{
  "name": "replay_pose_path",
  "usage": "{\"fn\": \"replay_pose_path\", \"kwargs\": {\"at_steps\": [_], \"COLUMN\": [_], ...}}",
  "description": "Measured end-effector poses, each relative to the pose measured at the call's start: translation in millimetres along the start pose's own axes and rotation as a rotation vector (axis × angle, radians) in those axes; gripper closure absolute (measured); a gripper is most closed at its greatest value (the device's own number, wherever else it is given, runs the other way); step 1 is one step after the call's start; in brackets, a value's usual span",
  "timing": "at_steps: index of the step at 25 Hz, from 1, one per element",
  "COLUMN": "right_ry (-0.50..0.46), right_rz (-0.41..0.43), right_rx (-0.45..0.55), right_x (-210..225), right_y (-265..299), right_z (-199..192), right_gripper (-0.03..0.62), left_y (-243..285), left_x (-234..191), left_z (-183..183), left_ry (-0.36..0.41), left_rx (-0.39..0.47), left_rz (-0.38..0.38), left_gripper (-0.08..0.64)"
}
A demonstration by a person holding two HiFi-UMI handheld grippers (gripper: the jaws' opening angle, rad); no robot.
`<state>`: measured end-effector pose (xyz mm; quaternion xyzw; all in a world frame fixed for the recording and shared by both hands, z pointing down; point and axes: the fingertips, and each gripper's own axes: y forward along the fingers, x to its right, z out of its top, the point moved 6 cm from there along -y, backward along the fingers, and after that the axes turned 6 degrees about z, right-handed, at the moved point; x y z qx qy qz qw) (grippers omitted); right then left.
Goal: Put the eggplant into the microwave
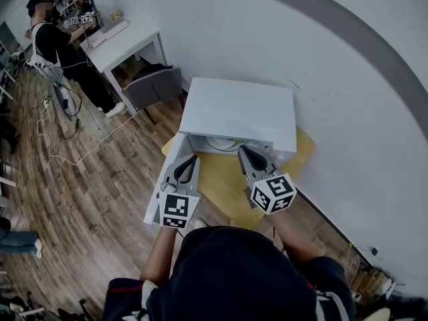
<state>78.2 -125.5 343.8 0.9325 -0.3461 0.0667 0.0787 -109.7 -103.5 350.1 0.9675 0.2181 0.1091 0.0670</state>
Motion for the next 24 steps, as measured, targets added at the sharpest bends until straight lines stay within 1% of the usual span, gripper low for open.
{"fn": "replay_pose_path", "kwargs": {"at_steps": [8, 16, 24], "right_ry": [-0.011, -0.024, -0.025], "right_rz": [-0.003, -0.016, -0.026], "right_rx": [0.013, 0.026, 0.019], "right_x": [0, 3, 4], "right_y": [-4, -10, -9], "right_z": [0, 5, 6], "right_gripper": [0.58, 0.58, 0.58], "left_y": [2, -1, -2], "left_x": [6, 5, 2], "left_z": [3, 5, 7], "left_ry": [-0.002, -0.017, -0.02], "left_rx": [0.01, 0.014, 0.015], "left_rz": [-0.008, 0.01, 0.011], "left_gripper": [0.543, 0.543, 0.543]}}
